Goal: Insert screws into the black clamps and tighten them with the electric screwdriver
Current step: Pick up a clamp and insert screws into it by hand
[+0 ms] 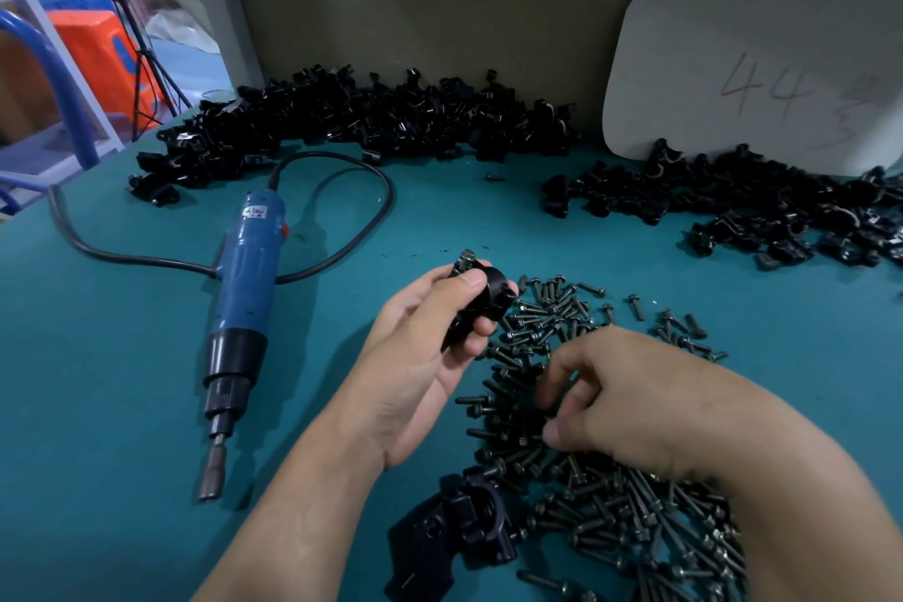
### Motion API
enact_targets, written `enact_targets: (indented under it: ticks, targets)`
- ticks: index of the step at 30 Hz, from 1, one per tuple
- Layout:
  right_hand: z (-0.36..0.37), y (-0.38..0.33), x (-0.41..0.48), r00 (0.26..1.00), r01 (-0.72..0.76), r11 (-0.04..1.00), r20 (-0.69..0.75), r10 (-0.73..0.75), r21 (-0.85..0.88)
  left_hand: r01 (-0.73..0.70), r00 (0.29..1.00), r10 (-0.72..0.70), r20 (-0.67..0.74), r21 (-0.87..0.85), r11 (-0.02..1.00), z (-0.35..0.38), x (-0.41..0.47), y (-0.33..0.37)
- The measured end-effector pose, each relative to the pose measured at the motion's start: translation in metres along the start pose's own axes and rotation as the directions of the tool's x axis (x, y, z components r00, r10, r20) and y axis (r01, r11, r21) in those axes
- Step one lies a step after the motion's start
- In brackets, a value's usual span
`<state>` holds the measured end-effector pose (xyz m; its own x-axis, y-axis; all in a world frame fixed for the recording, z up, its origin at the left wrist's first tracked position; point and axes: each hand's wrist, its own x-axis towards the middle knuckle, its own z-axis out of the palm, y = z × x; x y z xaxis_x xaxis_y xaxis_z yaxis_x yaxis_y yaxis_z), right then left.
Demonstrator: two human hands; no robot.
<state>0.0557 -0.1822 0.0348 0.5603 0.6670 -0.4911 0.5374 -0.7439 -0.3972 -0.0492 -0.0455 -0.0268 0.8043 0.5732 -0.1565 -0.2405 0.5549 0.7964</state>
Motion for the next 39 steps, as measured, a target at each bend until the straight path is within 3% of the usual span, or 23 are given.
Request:
enact_targets:
  ticks: [4, 7, 10, 13, 17, 21, 25, 39]
  targets:
    - [-0.008, 0.005, -0.002, 0.966, 0.132, 0.971, -0.246, -0.081, 0.197, 0.012, 0.999, -0.014, 0.047, 0.049, 0.999, 0.000, 0.000, -0.001]
    - [-0.011, 0.004, -0.004, 0.897, 0.351, 0.806, -0.419, -0.143, 0.476, 0.024, 0.995, -0.029, 0.092, 0.059, 0.998, 0.000, 0.000, -0.003]
    - [-0.011, 0.000, -0.003, 0.806, 0.523, 0.691, -0.552, -0.212, 0.498, 0.039, 0.993, -0.045, 0.105, 0.058, 0.998, 0.000, 0.001, -0.003]
    - [-0.008, -0.003, -0.001, 0.753, 0.588, 0.687, -0.599, -0.273, 0.426, 0.037, 0.992, -0.045, 0.117, 0.074, 0.997, -0.001, 0.001, -0.003]
    - [-0.005, -0.004, 0.001, 0.723, 0.585, 0.743, -0.625, -0.294, 0.327, 0.040, 0.988, -0.052, 0.145, 0.083, 0.996, -0.001, 0.000, -0.003]
    - [-0.004, -0.003, 0.002, 0.703, 0.605, 0.726, -0.647, -0.295, 0.326, 0.044, 0.987, -0.057, 0.149, 0.091, 0.995, -0.001, 0.000, -0.003]
    - [-0.004, -0.002, 0.002, 0.726, 0.593, 0.745, -0.603, -0.331, 0.305, 0.040, 0.986, -0.055, 0.158, 0.102, 0.994, 0.000, 0.000, -0.003]
    - [0.004, -0.002, 0.012, 0.789, 0.326, 0.937, -0.583, -0.196, 0.126, 0.013, 0.982, -0.042, 0.182, 0.156, 0.988, 0.000, 0.000, -0.007]
